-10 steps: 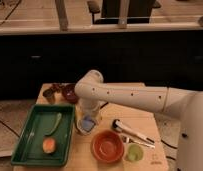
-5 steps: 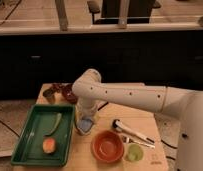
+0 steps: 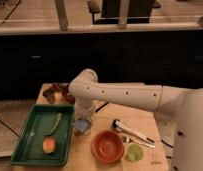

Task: Place sponge in paper cup

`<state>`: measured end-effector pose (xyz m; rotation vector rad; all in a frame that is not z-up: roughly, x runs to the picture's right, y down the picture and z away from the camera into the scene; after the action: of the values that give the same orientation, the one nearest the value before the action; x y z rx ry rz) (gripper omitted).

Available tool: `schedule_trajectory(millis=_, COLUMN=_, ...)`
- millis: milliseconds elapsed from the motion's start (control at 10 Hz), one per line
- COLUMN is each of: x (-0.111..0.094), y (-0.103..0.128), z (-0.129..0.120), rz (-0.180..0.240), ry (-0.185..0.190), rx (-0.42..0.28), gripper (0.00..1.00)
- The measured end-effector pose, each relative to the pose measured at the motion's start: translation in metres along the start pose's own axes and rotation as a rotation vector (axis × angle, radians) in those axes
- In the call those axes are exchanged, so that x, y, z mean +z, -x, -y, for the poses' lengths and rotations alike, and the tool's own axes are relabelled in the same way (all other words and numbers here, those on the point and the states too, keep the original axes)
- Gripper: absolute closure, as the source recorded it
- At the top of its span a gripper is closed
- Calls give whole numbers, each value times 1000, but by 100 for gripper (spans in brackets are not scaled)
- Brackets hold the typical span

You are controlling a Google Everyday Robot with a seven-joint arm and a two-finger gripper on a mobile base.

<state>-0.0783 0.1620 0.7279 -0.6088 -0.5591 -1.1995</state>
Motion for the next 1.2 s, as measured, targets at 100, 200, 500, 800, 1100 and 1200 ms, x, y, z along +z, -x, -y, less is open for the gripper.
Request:
schedule_trajectory(millis=100, x=0, y=0, z=0, rz=-1, ry=5, rx=-3, gripper=20)
schedule_trajectory(millis=200, x=0, y=-1, z=0, rz=-1, ry=7, rx=-4, gripper=20)
schedule_trajectory(millis=500, x=-1, y=-4, z=0, rz=2, ry=17, rx=-6, gripper=20)
schedule_trajectory(millis=800, x=1, y=-4, z=1, rz=6, ry=22, rx=-12, gripper=20)
schedule_trajectory(millis=1100, x=2, y=-3, z=-1, rz=13, ry=22, rx=-13, gripper=20)
schedule_trajectory(millis=1200, x=3, y=-3, z=0, rz=14, ry=21, rx=-14, gripper=20)
